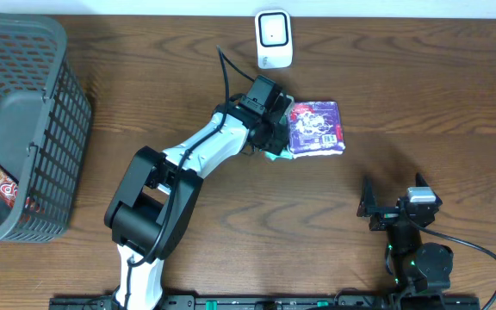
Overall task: Scan the item barcode
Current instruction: 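Release the wipes pouch next to the purple pack and withdraw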
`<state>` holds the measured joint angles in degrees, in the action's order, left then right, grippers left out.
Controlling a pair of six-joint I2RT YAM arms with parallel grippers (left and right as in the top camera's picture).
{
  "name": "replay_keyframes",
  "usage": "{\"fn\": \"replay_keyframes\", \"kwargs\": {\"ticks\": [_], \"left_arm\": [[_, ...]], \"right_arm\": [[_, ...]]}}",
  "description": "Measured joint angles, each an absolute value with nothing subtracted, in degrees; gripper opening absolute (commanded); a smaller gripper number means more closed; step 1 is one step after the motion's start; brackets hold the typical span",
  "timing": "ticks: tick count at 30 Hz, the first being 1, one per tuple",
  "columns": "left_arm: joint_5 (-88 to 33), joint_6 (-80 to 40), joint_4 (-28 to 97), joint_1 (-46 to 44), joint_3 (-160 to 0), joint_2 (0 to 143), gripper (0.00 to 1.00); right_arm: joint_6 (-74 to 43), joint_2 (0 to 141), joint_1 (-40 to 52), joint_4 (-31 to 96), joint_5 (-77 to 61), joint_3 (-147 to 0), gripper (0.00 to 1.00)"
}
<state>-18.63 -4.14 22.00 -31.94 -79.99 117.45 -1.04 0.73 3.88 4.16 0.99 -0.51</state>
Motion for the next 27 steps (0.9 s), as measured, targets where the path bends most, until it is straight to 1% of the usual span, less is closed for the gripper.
{"fn": "replay_keyframes", "kwargs": {"ticks": [6, 8, 12, 15, 20, 27], "left_arm": [[-18.46, -4.10, 22.04, -31.81, -79.99, 117.45, 0.68], [-18.50, -4.05, 22.09, -31.48, -79.99, 117.34, 0.73], [-18.52, -4.03, 22.50, -29.52, -79.99, 115.37, 0.75], [-18.48, -3.99, 22.72, -26.22, -79.99, 109.86, 0.86], [-18.48, -4.03, 22.79, -21.61, -79.99, 100.25, 0.90], [-18.22, -4.01, 22.76, -14.44, -79.99, 86.00, 0.91]], "right_arm": [[-1.04, 0.73, 3.90, 4.16, 1.02, -0.51, 0.99], [-1.04, 0.73, 3.90, 4.14, 0.99, -0.51, 0.99], [-1.04, 0.73, 3.88, 4.16, 0.99, -0.51, 0.99], [-1.04, 0.73, 3.90, 4.16, 0.99, -0.51, 0.99], [-1.04, 0.73, 3.90, 4.16, 0.99, -0.51, 0.99], [-1.04, 0.73, 3.88, 4.16, 0.99, -0.51, 0.99]]}}
